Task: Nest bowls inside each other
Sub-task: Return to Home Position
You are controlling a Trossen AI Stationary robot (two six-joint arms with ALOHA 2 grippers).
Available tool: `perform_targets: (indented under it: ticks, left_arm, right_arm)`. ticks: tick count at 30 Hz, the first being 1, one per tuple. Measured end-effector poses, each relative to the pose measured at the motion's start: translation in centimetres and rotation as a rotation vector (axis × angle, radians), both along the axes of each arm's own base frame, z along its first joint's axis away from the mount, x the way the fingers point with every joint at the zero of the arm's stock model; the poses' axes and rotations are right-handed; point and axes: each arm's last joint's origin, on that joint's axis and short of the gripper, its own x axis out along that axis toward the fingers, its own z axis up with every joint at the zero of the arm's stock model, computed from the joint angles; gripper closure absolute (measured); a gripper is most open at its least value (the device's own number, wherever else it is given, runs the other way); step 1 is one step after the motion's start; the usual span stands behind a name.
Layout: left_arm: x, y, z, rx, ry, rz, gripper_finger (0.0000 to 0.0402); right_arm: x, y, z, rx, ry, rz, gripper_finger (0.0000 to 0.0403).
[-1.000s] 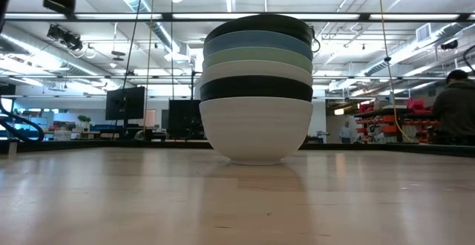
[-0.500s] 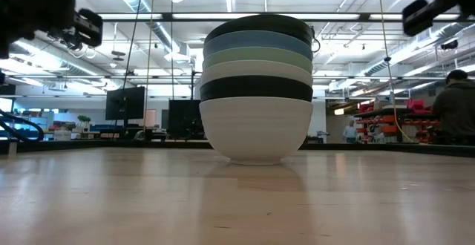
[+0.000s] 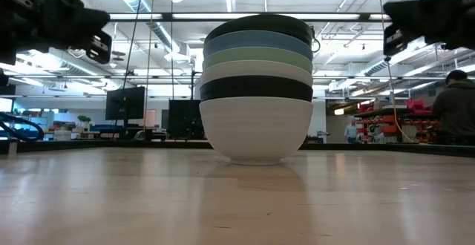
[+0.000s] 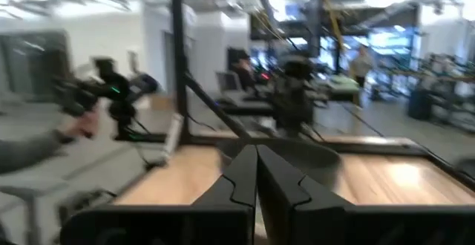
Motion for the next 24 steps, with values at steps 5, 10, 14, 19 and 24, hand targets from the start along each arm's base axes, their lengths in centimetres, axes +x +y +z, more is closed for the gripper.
perform_targets:
  ticks: [5, 10, 14, 19, 24]
  left_arm:
    - [0.0, 0.6, -0.5, 0.001, 0.046, 0.053, 0.0378]
    - [0.0, 0.9, -0.8, 0.017, 0.078, 0.084, 0.0373]
    - [0.0, 1.0, -0.9, 0.027, 0.085, 0.09, 0.0367]
    - [0.0, 0.9, -0.3, 0.052, 0.023, 0.061, 0.0368]
    - [-0.3, 0.6, 0.9, 0.098, -0.114, -0.015, 0.0375]
  right_arm:
    - [0.1, -1.0, -0.8, -0.022, 0.082, -0.091, 0.0385]
    - [0.2, -1.5, -1.1, -0.044, 0.111, -0.139, 0.0385]
    - [0.2, -1.6, -1.1, -0.039, 0.107, -0.147, 0.0385]
    - [0.1, -1.5, -0.4, 0.004, 0.044, -0.124, 0.0385]
    - [-0.2, -1.2, 1.1, -0.012, -0.107, -0.033, 0.0385]
